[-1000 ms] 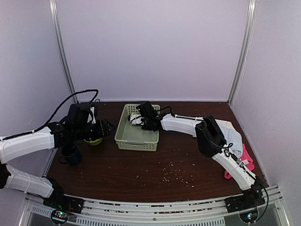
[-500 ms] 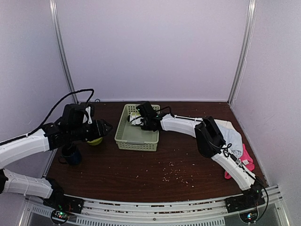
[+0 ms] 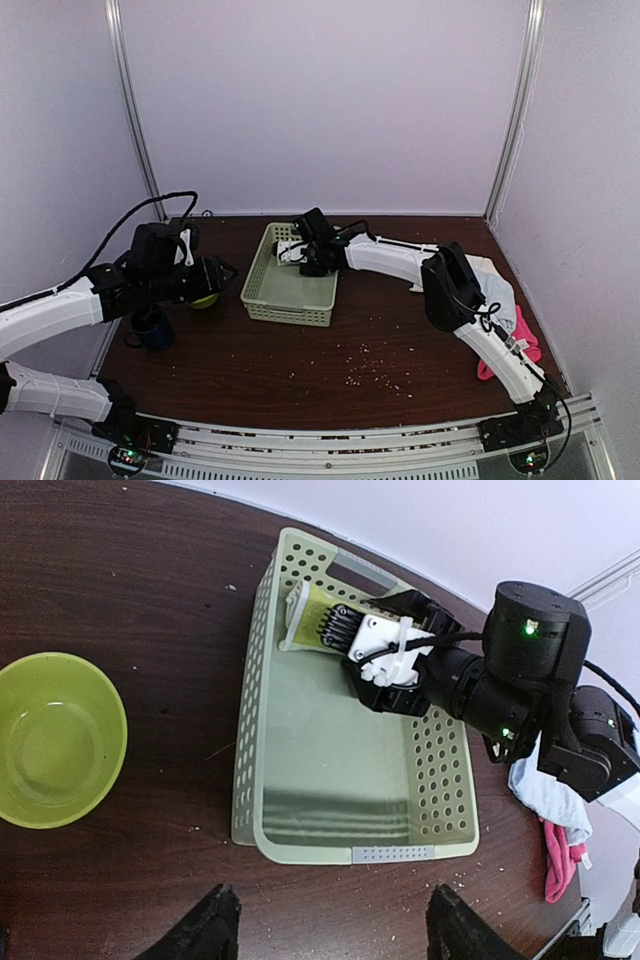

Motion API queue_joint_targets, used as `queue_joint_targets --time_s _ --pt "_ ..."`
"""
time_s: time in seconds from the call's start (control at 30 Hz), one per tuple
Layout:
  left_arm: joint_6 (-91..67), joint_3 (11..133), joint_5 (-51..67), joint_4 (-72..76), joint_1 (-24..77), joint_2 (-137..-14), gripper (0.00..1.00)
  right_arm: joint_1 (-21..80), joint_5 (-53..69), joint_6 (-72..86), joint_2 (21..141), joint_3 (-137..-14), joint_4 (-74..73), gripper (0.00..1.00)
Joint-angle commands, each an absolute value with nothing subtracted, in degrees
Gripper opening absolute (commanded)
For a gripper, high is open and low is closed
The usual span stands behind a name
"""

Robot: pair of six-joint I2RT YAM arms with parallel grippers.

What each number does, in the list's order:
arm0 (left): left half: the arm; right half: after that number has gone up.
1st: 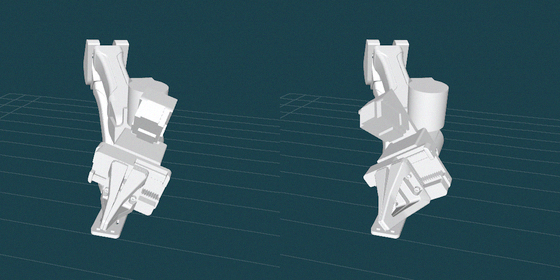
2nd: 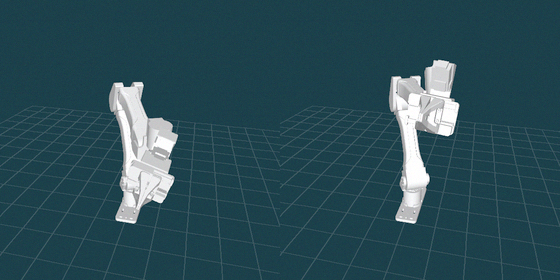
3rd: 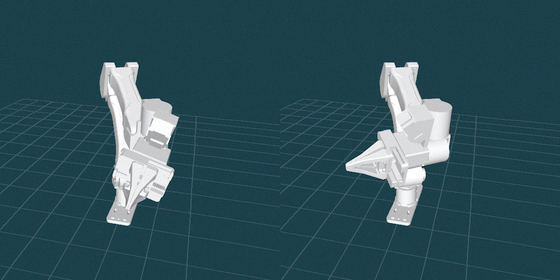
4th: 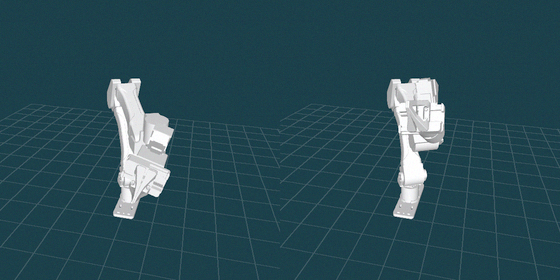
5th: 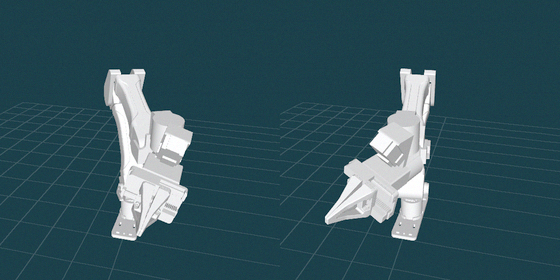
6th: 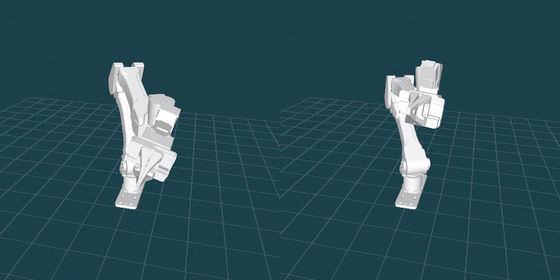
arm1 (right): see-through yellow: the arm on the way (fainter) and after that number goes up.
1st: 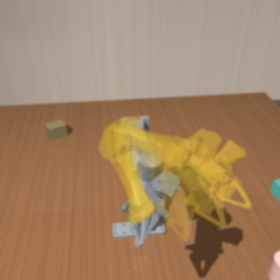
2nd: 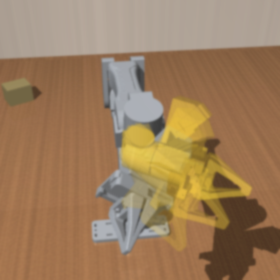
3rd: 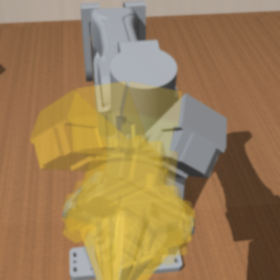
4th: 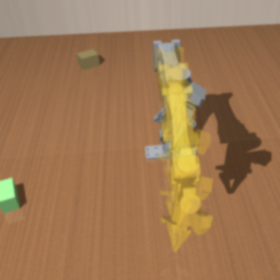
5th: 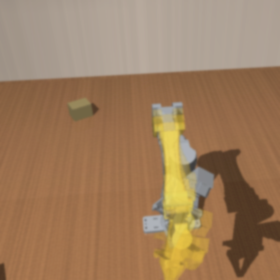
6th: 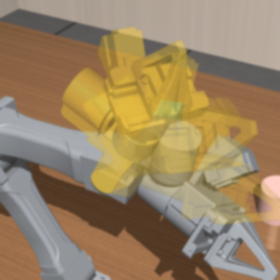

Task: Roll the towels
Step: Place the towel in the bin, then move the bin to the corner of the board.

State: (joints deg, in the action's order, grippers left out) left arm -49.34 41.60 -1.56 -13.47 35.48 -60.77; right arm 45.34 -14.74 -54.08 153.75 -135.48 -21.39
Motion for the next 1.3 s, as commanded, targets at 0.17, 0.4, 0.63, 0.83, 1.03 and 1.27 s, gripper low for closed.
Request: queue_joint_targets --time_s 0.17,0.4,0.63,0.83,1.03,1.27 --pt "-46.53 45.11 -2.77 -14.04 35.78 -62.06 0.66 45.40 -9.19 -51.67 147.06 -134.00 -30.22 0.80" --pt "-45.69 45.70 -2.01 -14.14 35.78 -62.56 0.66 45.87 -4.50 -50.30 143.80 -133.72 -32.97 0.80" --pt "-41.30 47.59 -3.27 -16.38 35.77 -63.34 0.66 44.39 7.38 -37.68 132.57 -133.88 -37.09 0.81" --pt "-30.43 51.28 0.38 -21.00 37.51 -68.00 0.61 39.20 14.21 -25.47 120.63 -127.41 -37.49 0.79" --pt "-22.95 51.66 8.77 -21.28 44.25 -70.12 0.48 32.06 19.96 -20.61 103.97 -104.46 -37.32 0.73" --pt "-18.20 51.37 14.95 -17.27 54.85 -77.94 0.16 26.23 22.20 -20.11 84.26 -74.95 -28.65 0.68"
